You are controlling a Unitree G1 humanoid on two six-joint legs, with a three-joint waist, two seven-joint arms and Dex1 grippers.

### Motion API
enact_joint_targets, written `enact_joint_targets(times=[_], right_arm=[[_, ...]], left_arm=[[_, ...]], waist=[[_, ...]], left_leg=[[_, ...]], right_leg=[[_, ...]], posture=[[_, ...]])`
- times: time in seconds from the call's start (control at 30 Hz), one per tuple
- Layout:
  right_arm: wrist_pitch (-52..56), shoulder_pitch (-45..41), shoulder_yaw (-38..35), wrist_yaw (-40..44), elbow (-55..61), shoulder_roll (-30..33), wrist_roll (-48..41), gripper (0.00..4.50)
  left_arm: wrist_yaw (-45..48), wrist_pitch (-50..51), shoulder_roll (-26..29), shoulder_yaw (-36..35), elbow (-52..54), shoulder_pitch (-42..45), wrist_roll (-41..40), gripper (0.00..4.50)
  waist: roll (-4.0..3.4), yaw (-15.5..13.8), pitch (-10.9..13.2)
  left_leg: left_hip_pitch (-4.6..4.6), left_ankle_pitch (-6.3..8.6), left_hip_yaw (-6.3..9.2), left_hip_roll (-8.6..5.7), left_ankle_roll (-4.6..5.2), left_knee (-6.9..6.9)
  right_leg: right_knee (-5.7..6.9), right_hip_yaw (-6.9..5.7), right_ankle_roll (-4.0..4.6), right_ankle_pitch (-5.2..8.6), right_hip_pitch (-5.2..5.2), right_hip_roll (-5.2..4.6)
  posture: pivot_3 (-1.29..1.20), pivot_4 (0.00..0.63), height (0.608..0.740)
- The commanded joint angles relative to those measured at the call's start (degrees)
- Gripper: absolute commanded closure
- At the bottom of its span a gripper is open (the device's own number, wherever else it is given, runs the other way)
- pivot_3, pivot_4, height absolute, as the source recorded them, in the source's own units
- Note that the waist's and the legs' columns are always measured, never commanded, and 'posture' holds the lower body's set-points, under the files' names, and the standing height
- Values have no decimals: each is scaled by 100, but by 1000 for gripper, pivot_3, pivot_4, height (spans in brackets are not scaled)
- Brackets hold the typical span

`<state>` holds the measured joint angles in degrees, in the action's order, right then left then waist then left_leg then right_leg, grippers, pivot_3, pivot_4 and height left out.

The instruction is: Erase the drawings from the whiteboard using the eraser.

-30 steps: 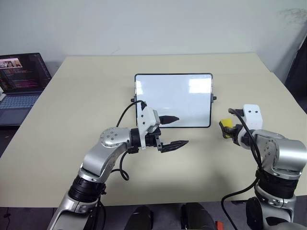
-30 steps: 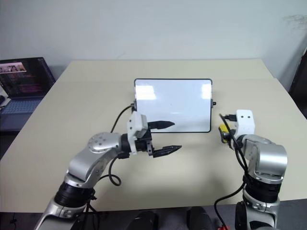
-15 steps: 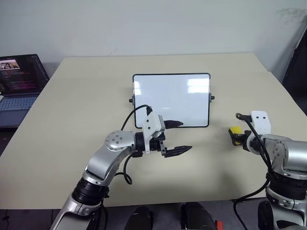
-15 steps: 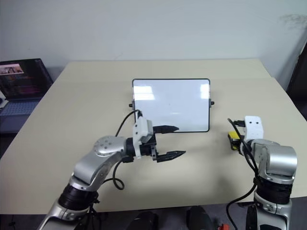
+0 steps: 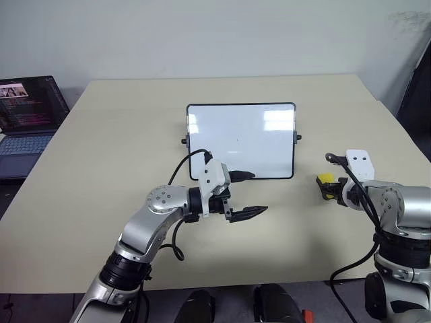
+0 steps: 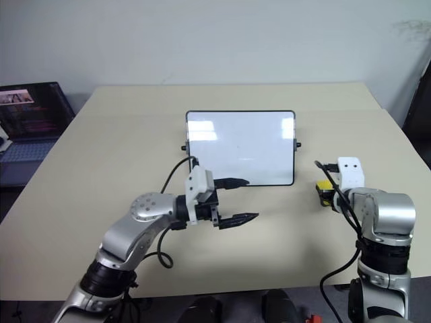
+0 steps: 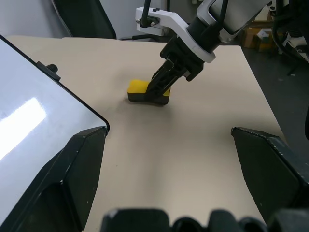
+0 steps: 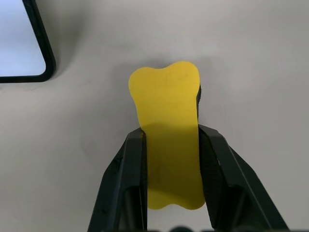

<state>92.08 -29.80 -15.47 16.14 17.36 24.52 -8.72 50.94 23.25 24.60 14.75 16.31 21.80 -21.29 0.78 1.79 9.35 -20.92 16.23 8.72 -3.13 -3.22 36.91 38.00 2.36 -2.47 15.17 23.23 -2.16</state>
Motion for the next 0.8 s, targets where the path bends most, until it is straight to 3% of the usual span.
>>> enact_joint_targets(times=[0.03, 0.13, 0.47, 0.8], right_arm=[[42, -89, 41, -22, 60, 108, -127, 3356], [42, -93, 61, -35, 41, 137, -169, 3356], [42, -91, 93, -86, 42, 132, -257, 23], [42, -225, -7, -230, 68, 31, -305, 23]], left_arm=[[-44, -79, 21, -115, 273, 23, -6, 0], [-74, -54, 28, -116, 300, 13, -21, 0], [-98, -12, 42, -126, 275, 100, -24, 0], [-106, 18, 101, -169, 325, 73, -50, 0]], waist=[[0, 0, 0], [0, 0, 0], [0, -1, 0], [0, -1, 0]], left_leg=[[0, 0, -1, 0, 0, 0], [0, 0, -1, -1, 0, 0], [0, 0, -1, 0, 0, 0], [0, 0, -1, -1, 0, 0]], right_leg=[[0, 1, 0, 0, 0, 0], [0, 1, 0, 0, 0, 0], [0, 0, 0, 0, 0, 0], [0, 1, 0, 0, 0, 0]], posture=[[0, 150, 740], [0, 150, 740], [0, 150, 740], [0, 150, 740]])
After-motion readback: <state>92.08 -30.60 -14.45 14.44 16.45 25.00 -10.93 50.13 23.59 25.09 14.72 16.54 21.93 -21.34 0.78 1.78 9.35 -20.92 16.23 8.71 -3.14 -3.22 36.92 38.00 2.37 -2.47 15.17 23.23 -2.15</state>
